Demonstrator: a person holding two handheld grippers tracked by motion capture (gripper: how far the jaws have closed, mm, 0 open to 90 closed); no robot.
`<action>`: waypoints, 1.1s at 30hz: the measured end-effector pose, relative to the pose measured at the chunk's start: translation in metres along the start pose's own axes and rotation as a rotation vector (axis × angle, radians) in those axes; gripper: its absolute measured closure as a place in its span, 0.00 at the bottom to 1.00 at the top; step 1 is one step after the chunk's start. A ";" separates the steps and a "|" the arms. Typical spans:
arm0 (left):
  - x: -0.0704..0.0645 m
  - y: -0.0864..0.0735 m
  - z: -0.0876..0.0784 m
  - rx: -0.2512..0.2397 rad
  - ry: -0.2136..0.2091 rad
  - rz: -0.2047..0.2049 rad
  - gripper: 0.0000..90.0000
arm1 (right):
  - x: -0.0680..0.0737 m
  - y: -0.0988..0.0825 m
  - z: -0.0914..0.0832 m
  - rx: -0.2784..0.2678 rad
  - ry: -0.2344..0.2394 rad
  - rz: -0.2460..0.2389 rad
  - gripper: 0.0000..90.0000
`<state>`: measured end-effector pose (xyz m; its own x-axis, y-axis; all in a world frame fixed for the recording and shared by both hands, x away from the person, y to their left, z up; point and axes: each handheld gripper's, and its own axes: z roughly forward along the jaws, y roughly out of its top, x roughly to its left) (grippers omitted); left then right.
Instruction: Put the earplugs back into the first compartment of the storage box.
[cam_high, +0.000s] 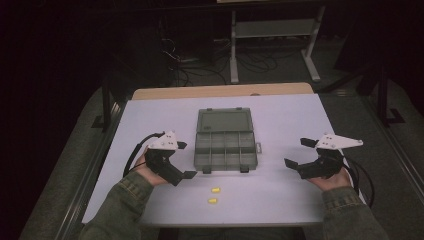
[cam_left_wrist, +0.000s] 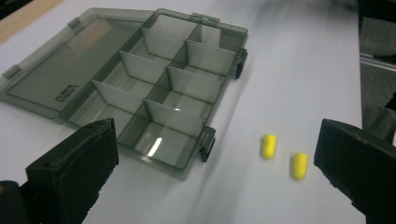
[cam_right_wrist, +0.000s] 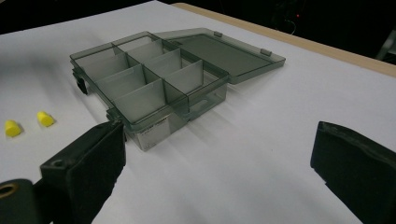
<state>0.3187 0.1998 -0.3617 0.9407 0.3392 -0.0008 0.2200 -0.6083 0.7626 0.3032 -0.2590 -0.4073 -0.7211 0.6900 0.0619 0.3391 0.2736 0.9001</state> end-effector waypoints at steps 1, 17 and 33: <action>-0.001 0.001 0.002 0.002 -0.005 0.003 0.00 | 0.000 0.000 0.000 -0.001 0.001 -0.002 0.03; -0.019 0.009 0.037 0.094 -0.094 0.075 0.00 | 0.002 0.000 0.002 0.007 0.012 -0.012 0.03; -0.037 0.011 0.072 0.220 -0.145 0.144 0.01 | 0.003 0.000 0.003 0.016 0.022 -0.019 0.03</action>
<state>0.3052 0.1294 -0.4001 0.9898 0.1422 -0.0075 0.1179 -0.7889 0.6031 0.3030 -0.2546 -0.4085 -0.7406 0.6697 0.0550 0.3350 0.2970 0.8942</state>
